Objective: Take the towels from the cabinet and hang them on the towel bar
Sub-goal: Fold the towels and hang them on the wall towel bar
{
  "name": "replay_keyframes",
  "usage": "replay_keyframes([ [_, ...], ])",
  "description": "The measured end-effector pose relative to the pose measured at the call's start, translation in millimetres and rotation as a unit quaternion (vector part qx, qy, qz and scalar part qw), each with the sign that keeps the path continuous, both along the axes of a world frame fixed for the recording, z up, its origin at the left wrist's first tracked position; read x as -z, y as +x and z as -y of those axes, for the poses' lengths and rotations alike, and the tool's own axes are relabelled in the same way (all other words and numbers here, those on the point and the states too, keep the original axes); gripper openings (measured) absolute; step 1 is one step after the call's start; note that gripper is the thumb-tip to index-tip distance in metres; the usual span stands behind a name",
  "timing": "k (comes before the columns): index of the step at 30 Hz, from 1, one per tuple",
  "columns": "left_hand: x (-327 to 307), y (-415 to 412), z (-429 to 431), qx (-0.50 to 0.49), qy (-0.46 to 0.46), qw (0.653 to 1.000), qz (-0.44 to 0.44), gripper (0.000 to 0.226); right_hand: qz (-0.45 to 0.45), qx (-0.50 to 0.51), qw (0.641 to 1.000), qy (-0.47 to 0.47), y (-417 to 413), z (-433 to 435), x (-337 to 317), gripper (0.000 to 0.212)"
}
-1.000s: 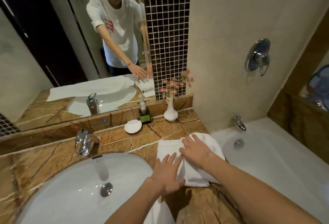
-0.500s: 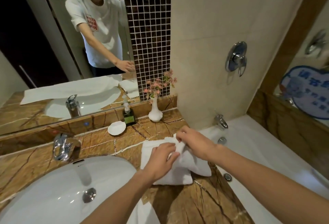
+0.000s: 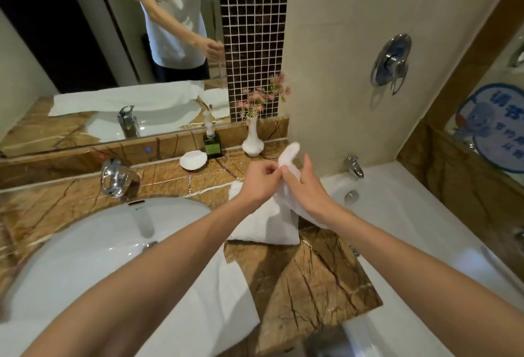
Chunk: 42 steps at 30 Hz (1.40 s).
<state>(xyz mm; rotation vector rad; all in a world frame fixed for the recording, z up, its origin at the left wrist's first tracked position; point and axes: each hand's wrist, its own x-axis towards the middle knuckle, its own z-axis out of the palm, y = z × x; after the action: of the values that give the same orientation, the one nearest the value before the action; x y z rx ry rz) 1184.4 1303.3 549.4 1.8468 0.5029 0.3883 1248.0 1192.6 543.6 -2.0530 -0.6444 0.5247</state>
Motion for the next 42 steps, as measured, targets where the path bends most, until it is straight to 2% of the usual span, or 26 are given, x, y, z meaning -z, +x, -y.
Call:
replay_keyframes([
  [2, -12, -3, 0, 0.009, -0.045, 0.999, -0.001, 0.023, -0.02, -0.022, 0.999, 0.022, -4, 2, -9, 0.078],
  [5, -26, -9, -1, 0.006, -0.09, 0.996, 0.006, 0.022, 0.006, -0.079, 0.994, 0.071, -9, 1, -33, 0.032],
  [7, -34, -18, -5, 0.006, -0.091, 0.996, 0.011, 0.024, 0.003, -0.089, 0.995, 0.051, -13, 2, -51, 0.021],
  [10, -45, -35, -12, -0.014, -0.055, 0.998, 0.013, 0.029, 0.013, -0.142, 0.99, 0.011, -19, 1, -67, 0.025],
  [12, -55, -51, -13, -0.034, -0.005, 0.999, 0.024, 0.032, 0.028, -0.158, 0.987, 0.002, -28, -6, -75, 0.021],
  [16, -72, -86, -26, -0.069, 0.087, 0.993, 0.029, 0.031, 0.032, -0.178, 0.983, 0.031, -57, -28, -91, 0.016],
  [19, -85, -121, -50, -0.103, 0.095, 0.988, 0.063, 0.038, -0.001, -0.163, 0.986, 0.048, -80, -45, -98, 0.013],
  [22, -99, -162, -75, -0.132, 0.092, 0.985, 0.063, 0.034, 0.035, -0.16, 0.986, 0.016, -102, -63, -99, 0.011],
  [25, -105, -205, -100, -0.108, 0.107, 0.988, 0.029, 0.03, 0.07, -0.151, 0.986, 0.002, -127, -81, -99, 0.02],
  [28, -109, -251, -126, -0.084, 0.205, 0.975, -0.03, 0.032, 0.137, -0.15, 0.979, -0.029, -145, -96, -103, 0.019],
  [30, -113, -280, -139, -0.058, 0.261, 0.963, -0.041, 0.028, 0.197, -0.16, 0.965, -0.069, -159, -103, -108, 0.013],
  [33, -114, -312, -153, -0.018, 0.324, 0.943, -0.074, 0.026, 0.255, -0.182, 0.944, -0.105, -185, -110, -111, 0.028],
  [36, -114, -335, -163, 0.003, 0.384, 0.914, -0.131, 0.031, 0.325, -0.22, 0.907, -0.155, -203, -115, -103, 0.024],
  [39, -112, -352, -164, 0.023, 0.369, 0.913, -0.172, 0.03, 0.379, -0.201, 0.889, -0.16, -208, -123, -94, 0.019],
  [42, -111, -358, -148, 0.066, 0.337, 0.922, -0.177, 0.024, 0.391, -0.162, 0.894, -0.152, -211, -139, -89, 0.023],
])
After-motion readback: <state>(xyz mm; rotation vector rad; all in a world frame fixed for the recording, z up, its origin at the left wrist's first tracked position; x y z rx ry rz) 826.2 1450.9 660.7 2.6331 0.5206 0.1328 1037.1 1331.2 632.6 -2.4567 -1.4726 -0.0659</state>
